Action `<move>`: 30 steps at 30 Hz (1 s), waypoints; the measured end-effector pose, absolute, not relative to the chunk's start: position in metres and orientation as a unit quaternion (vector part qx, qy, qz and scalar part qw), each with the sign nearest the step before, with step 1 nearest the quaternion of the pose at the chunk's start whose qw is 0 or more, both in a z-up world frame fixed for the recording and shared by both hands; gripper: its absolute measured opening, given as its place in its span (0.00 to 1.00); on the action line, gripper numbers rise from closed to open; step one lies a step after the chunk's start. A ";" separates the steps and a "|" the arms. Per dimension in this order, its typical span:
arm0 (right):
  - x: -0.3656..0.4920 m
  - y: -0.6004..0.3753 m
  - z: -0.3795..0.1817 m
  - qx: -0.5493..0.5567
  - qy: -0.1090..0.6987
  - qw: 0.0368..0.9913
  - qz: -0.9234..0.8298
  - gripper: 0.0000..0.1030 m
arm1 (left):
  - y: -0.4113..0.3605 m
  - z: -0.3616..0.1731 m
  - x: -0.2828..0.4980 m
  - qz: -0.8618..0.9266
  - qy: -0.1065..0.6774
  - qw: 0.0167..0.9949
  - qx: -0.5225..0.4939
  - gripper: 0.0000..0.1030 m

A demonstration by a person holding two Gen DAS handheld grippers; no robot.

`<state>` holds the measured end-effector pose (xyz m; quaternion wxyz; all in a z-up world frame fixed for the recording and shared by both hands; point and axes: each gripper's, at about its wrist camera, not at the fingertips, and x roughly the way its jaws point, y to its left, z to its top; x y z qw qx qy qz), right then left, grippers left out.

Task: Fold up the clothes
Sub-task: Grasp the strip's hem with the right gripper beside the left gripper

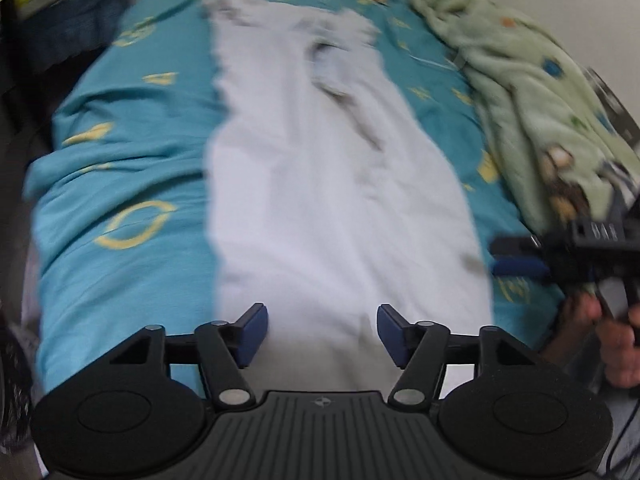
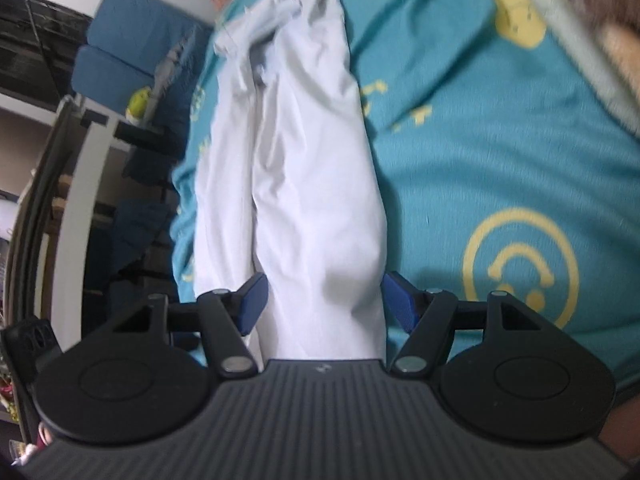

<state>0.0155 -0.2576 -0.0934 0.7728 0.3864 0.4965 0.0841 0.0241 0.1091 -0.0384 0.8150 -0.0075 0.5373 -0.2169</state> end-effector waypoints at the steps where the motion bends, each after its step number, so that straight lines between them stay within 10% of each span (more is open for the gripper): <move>1: 0.015 -0.256 -0.096 0.389 0.505 0.766 0.085 0.66 | 0.119 -0.040 0.029 -0.201 0.542 0.816 -0.026 0.64; 18: -0.011 -0.198 -0.111 0.326 0.586 0.729 0.137 0.65 | 0.099 -0.089 0.044 -0.177 0.638 0.749 0.017 0.79; 22: -0.015 -0.183 -0.109 0.288 0.599 0.729 0.163 0.52 | 0.101 -0.087 0.035 -0.207 0.663 0.720 -0.007 0.67; 25: -0.013 -0.178 -0.106 0.267 0.601 0.736 0.159 0.11 | 0.099 -0.083 0.025 -0.208 0.662 0.720 0.007 0.38; 27: -0.013 -0.182 -0.100 0.272 0.590 0.743 0.161 0.09 | 0.102 -0.077 0.019 -0.203 0.651 0.731 0.007 0.06; 30: -0.017 -0.192 -0.081 0.289 0.559 0.758 0.169 0.08 | 0.112 -0.060 0.009 -0.206 0.632 0.747 -0.014 0.03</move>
